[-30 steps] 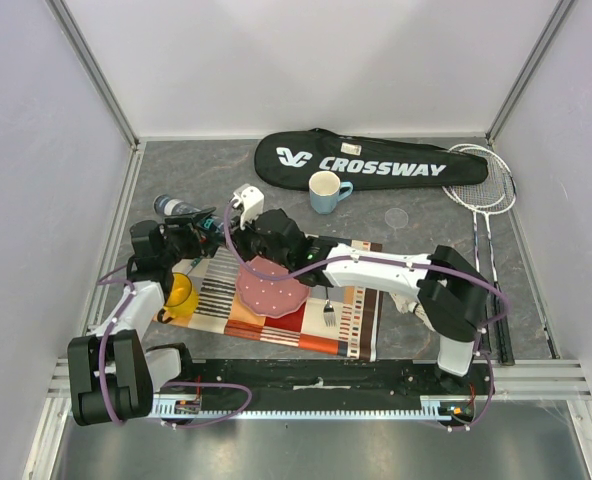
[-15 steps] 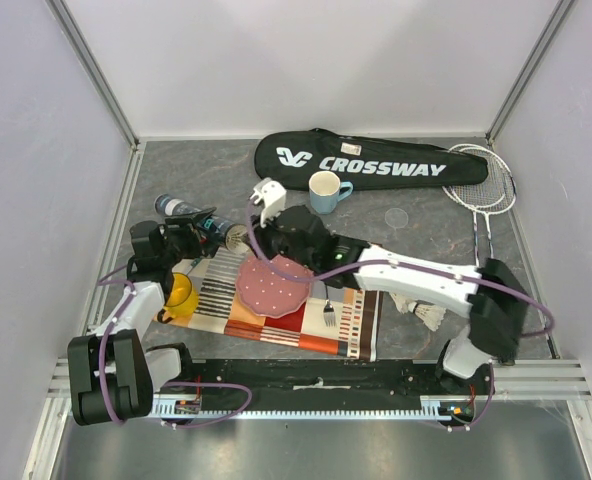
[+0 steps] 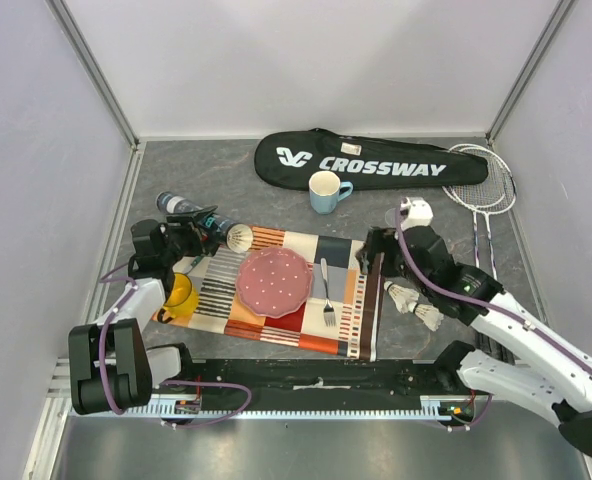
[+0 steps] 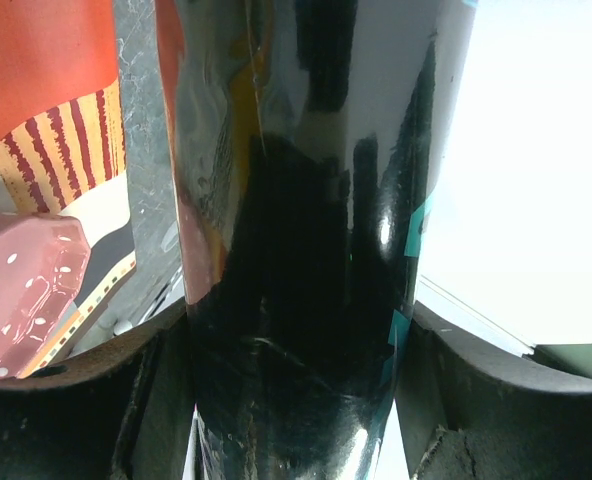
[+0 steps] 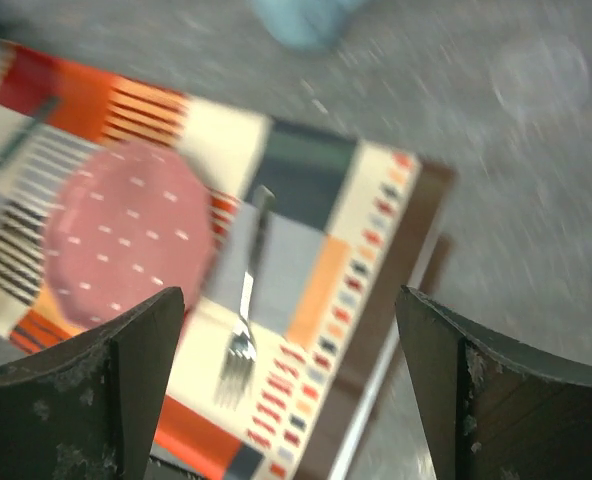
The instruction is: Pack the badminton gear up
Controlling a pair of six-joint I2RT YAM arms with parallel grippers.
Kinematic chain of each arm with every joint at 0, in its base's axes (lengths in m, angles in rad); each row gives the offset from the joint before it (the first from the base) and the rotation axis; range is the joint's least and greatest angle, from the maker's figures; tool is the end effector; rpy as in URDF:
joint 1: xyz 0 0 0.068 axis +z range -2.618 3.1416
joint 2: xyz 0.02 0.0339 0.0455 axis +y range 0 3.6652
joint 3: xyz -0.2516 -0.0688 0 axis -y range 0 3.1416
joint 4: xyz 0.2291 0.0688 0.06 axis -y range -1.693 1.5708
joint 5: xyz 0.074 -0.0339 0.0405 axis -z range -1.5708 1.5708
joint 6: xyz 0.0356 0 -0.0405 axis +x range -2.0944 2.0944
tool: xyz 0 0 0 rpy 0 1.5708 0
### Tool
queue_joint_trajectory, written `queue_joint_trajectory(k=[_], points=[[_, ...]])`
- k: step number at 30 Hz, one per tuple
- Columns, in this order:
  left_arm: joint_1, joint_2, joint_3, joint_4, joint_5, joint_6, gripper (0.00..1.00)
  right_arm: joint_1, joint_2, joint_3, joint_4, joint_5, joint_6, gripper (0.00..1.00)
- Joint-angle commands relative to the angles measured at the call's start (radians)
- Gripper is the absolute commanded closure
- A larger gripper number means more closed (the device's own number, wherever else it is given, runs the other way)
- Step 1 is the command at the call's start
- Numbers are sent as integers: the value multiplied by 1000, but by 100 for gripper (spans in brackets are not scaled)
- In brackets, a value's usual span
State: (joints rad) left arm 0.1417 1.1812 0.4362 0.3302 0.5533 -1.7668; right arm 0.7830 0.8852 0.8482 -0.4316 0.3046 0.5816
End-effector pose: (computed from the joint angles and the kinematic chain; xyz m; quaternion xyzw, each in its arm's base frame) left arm 0.2293 0.0138 0.1930 -0.5711 0.5876 -0.5389 0.1953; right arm 0.1409 0.1252 0.3110 -0.0056 0.8458 0.2260 0.4832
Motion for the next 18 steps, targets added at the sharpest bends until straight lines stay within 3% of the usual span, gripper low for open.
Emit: queue_joint_trajectory(k=[1, 6, 10, 14, 18], points=[[-4, 8, 18, 75, 48, -2, 98, -98, -40, -66, -398, 37, 341, 5], [-4, 18, 9, 79, 59, 4, 98, -140, -274, -210, -481, -4, 477, 5], [-4, 21, -2, 84, 69, -2, 98, -166, -333, -296, -501, -28, 518, 4], [-4, 18, -2, 86, 71, -2, 98, -166, -443, -372, -366, 7, 483, 11], [-4, 9, 4, 79, 71, -2, 98, -168, -439, -422, -279, 11, 463, 21]])
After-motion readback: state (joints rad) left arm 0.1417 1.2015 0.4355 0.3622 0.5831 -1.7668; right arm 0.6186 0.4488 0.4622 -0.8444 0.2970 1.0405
